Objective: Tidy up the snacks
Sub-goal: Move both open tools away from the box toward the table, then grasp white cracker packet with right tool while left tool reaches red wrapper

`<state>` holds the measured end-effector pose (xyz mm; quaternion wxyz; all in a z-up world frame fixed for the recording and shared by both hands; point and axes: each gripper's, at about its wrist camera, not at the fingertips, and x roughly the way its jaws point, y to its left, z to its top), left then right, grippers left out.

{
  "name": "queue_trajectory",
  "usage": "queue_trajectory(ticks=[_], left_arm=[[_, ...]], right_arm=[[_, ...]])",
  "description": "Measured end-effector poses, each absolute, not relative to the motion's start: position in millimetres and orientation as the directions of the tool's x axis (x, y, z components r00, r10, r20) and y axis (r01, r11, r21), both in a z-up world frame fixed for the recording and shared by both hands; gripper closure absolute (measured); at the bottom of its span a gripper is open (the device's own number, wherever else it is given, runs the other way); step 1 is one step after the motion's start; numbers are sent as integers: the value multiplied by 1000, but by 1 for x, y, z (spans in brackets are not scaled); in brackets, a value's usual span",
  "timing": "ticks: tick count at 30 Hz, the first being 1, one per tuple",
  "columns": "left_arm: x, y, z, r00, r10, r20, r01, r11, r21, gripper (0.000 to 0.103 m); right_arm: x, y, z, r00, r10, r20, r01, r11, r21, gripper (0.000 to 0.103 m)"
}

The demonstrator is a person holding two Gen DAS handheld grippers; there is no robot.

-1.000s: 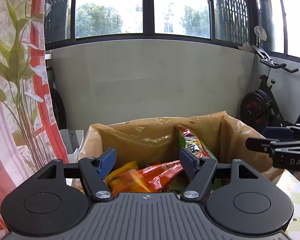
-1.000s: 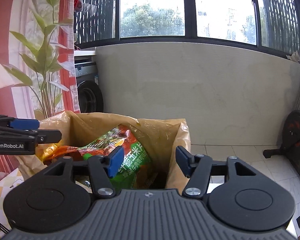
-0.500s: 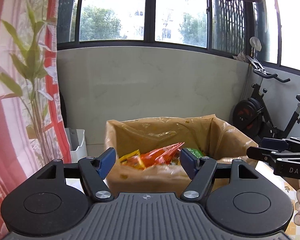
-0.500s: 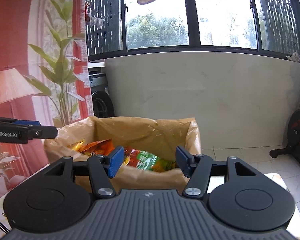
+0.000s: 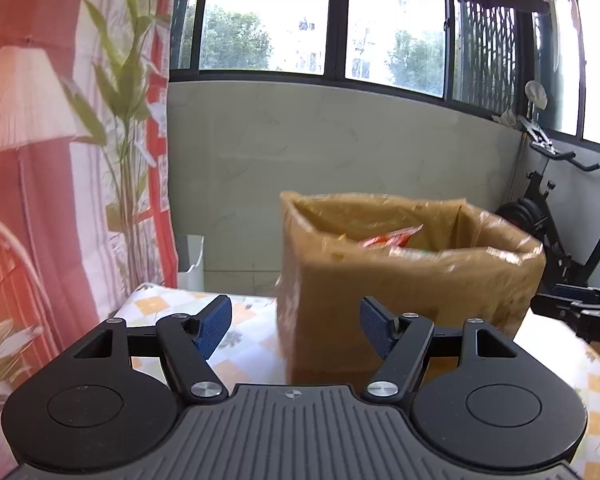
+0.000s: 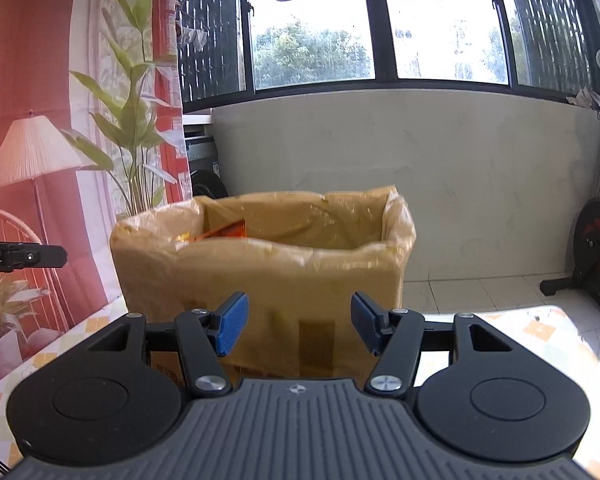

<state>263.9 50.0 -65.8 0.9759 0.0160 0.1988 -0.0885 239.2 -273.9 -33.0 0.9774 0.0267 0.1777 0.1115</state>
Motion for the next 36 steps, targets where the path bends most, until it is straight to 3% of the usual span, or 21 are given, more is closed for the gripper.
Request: queue_trajectory(ticks=[23, 34, 35, 36], left_arm=[[262, 104, -137, 850, -145, -507, 136, 989, -54, 31], [272, 102, -176, 784, -173, -596, 171, 983, -61, 31], [275, 100, -180, 779, -172, -603, 171, 983, -58, 31], [280, 98, -184, 773, -174, -610, 176, 983, -58, 31]], right_arm=[[231, -246, -121, 815, 275, -510, -221, 961, 164, 43], [237, -203, -160, 703, 292, -648, -326, 943, 71, 43], [237, -203, -163, 698, 291, -654, -326, 943, 72, 44], [236, -204, -165, 697, 293, -654, -325, 943, 76, 51]])
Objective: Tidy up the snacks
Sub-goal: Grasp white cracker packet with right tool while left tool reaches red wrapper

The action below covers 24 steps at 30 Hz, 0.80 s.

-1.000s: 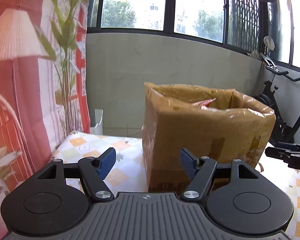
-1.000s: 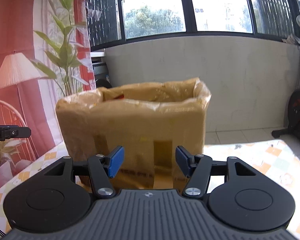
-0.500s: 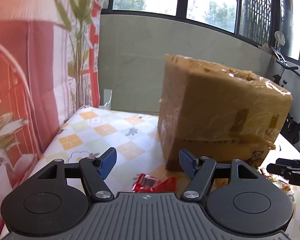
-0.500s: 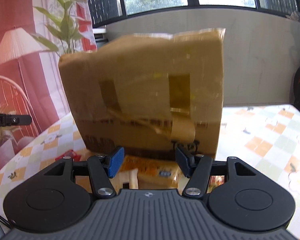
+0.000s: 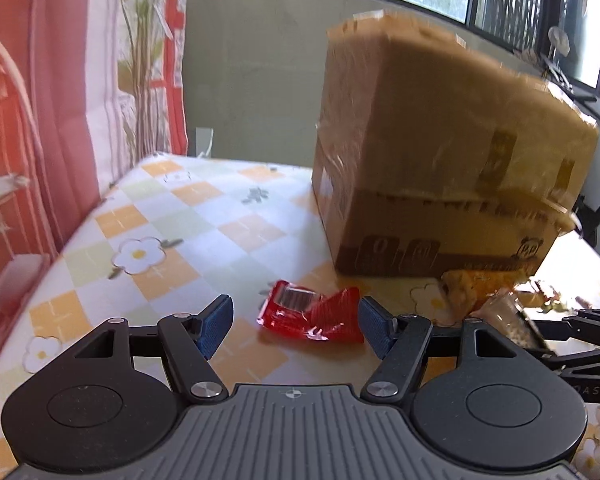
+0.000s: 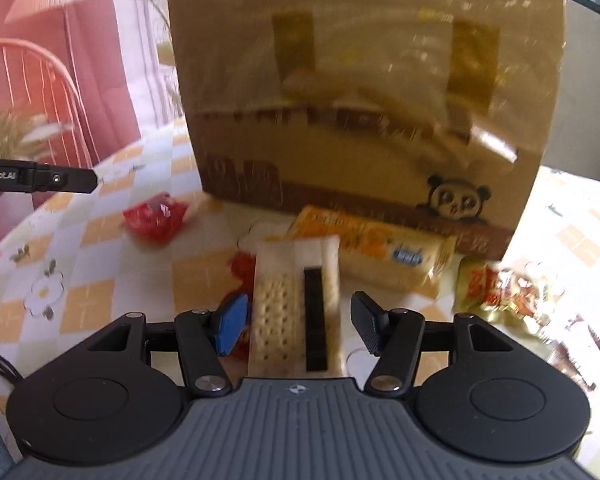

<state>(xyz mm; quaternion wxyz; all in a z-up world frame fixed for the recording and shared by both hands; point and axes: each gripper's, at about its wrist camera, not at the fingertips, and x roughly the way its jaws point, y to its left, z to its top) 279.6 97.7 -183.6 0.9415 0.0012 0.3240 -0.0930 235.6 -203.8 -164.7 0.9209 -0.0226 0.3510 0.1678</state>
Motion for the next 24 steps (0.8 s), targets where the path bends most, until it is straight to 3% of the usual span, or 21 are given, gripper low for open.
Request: queue_trajectory(ticks=[15, 17, 19, 24], left_arm=[[341, 76, -228, 727, -138, -672, 199, 980, 15, 28], [342, 72, -228, 719, -140, -680, 208, 978, 18, 33], [339, 69, -227, 724, -153, -673, 224, 975, 19, 50], [331, 63, -224, 721, -171, -671, 236, 972, 6, 55]], right_arm=[[229, -237, -160, 748, 256, -612, -238, 965, 112, 54], [228, -240, -161, 750, 255, -611, -230, 966, 121, 54], [228, -243, -162, 748, 253, -614, -223, 967, 127, 54], [227, -245, -162, 751, 255, -610, -218, 966, 136, 54]])
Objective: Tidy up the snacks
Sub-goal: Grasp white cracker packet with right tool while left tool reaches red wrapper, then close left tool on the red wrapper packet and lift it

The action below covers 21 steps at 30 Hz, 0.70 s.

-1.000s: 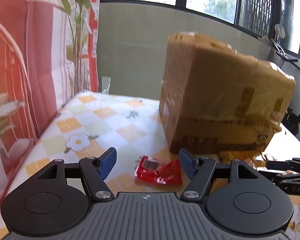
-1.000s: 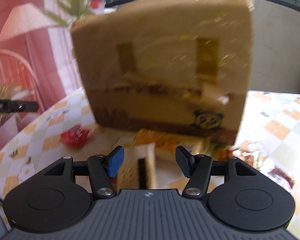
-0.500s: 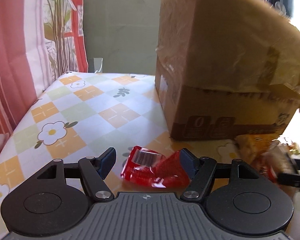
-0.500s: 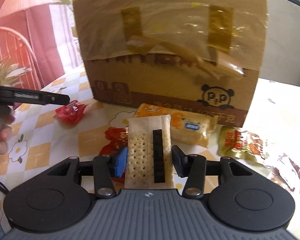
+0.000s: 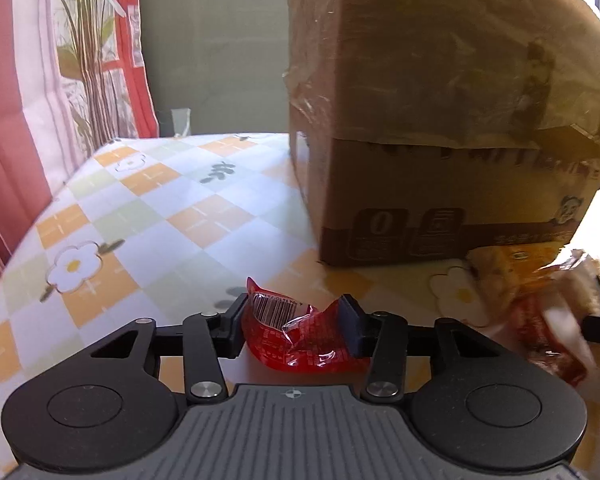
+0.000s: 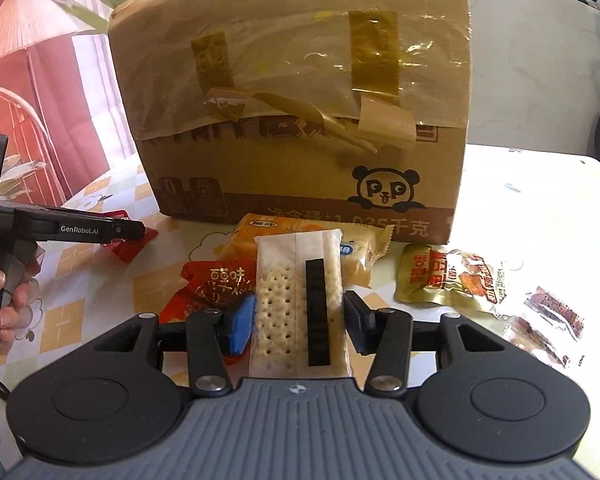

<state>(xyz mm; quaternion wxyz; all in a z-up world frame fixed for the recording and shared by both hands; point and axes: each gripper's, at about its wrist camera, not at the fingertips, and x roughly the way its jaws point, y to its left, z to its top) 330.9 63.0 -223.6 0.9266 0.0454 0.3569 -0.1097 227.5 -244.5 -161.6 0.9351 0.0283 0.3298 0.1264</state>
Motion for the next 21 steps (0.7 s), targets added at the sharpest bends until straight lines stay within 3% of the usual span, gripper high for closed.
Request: queue_trajectory(ticks=[12, 14, 15, 21], left_arm=[[287, 31, -222, 704, -251, -664, 342, 940, 7, 64], [283, 29, -219, 710, -257, -656, 343, 939, 3, 68], [283, 30, -218, 713, -253, -654, 340, 940, 7, 102], [276, 28, -221, 701, -240, -672, 332, 943, 9, 99]], right_arm=[[221, -245, -158, 762, 266, -591, -218, 964, 152, 54], [220, -246, -157, 764, 266, -587, -217, 964, 155, 54], [219, -245, -156, 766, 266, -585, -215, 964, 157, 54], [215, -249, -154, 775, 276, -568, -210, 961, 181, 54]])
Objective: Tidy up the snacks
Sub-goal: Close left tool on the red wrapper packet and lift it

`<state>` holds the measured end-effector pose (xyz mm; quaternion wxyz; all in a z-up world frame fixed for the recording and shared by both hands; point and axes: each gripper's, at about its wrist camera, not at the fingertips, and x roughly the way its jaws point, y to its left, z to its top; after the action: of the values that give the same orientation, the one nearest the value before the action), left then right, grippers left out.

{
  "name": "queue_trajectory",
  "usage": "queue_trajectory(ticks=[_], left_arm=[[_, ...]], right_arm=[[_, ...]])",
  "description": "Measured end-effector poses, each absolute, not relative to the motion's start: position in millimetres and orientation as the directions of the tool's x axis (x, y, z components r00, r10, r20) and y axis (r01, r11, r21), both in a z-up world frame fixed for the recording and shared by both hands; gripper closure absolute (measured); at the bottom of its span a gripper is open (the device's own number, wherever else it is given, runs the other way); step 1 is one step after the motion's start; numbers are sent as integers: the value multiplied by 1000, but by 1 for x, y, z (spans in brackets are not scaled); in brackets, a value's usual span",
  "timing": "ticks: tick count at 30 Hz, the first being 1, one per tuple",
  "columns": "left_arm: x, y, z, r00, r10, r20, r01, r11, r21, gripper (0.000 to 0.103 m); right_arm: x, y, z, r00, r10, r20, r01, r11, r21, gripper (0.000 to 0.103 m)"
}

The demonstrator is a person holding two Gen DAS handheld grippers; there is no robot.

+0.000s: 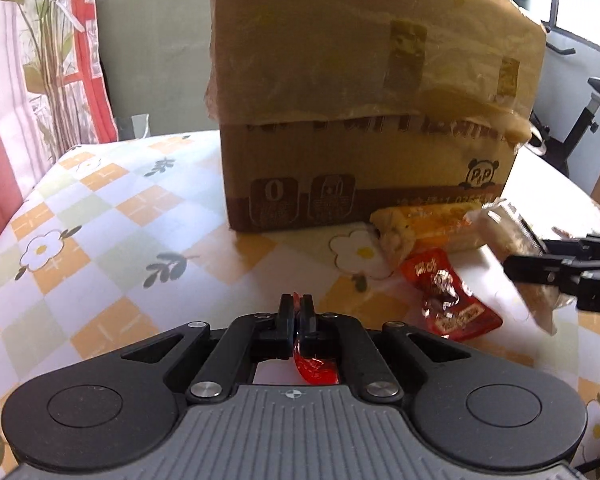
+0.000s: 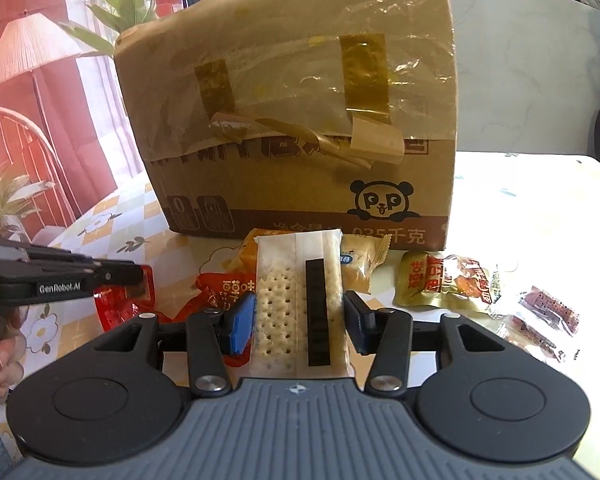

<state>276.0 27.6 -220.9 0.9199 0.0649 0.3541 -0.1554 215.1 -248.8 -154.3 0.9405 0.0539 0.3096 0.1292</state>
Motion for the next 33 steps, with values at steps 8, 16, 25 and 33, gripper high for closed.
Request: queue_trajectory(ticks=[8, 16, 25, 33], left_arm=[[263, 50, -214, 685, -247, -685, 271, 960, -75, 60], [248, 64, -210, 615, -257, -746, 133, 966, -223, 56], [245, 40, -220, 577, -276, -768, 63, 953, -295, 55], [268, 16, -221, 604, -185, -775, 89, 982, -166, 55]], right_arm=[[213, -253, -159, 773, 299, -560, -208, 953, 221, 54], [210, -256, -168, 774, 316, -549, -219, 947, 236, 54], [207, -256, -168, 782, 351, -516, -258, 935, 244, 54], [203, -263, -168, 790, 376, -484, -265, 922, 284, 54]])
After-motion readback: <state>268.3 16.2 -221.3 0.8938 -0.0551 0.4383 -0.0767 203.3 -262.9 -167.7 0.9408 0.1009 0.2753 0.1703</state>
